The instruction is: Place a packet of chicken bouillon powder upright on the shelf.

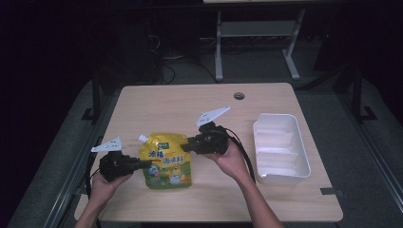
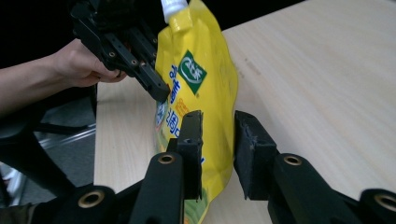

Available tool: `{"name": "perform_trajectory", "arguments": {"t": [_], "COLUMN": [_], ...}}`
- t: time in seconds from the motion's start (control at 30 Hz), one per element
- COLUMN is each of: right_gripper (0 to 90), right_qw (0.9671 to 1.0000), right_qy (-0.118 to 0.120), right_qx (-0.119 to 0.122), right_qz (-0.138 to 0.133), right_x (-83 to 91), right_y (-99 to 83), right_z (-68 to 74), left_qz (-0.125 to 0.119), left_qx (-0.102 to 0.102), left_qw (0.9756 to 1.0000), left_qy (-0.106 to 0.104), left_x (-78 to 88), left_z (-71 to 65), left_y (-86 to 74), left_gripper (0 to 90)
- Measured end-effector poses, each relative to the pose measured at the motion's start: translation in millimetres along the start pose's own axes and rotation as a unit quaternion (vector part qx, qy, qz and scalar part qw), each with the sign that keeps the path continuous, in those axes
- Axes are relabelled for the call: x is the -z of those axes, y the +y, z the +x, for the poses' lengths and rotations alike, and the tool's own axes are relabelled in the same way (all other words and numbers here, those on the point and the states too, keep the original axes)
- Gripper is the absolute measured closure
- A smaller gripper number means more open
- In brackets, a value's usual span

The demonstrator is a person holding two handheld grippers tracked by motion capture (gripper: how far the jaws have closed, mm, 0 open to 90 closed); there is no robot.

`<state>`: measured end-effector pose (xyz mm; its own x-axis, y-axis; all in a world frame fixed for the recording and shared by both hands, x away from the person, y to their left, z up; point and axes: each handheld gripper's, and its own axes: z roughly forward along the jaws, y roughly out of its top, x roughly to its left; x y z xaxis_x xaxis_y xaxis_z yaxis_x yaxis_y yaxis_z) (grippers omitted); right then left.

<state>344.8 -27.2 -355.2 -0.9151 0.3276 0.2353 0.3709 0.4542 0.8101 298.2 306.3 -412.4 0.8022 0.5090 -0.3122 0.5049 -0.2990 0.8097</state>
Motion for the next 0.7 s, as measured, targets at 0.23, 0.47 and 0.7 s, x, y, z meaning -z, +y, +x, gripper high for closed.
{"name": "perform_trajectory", "arguments": {"t": [0.23, 0.47, 0.7], "right_gripper": [72.8, 79.3, 83.9], "right_qw": [0.9994, 0.999, 0.9972], "right_qy": [0.029, 0.042, 0.074], "right_qx": [-0.018, -0.014, -0.004], "right_qz": [0.0, -0.003, 0.003], "right_x": [-12.8, -19.8, -20.6], "right_y": [-8.4, -8.0, -7.3], "right_z": [-6.3, -6.2, -4.4], "left_qz": [0.003, 0.005, 0.004], "left_qx": [-0.009, -0.012, -0.019], "left_qw": [1.0, 0.9999, 0.9998], "left_qy": [0.001, 0.001, 0.0], "left_x": [-0.3, 1.9, 1.4], "left_z": [-0.9, -0.5, -2.3], "left_y": [-0.1, -0.9, -0.6], "left_gripper": [82.6, 82.5, 82.4]}}
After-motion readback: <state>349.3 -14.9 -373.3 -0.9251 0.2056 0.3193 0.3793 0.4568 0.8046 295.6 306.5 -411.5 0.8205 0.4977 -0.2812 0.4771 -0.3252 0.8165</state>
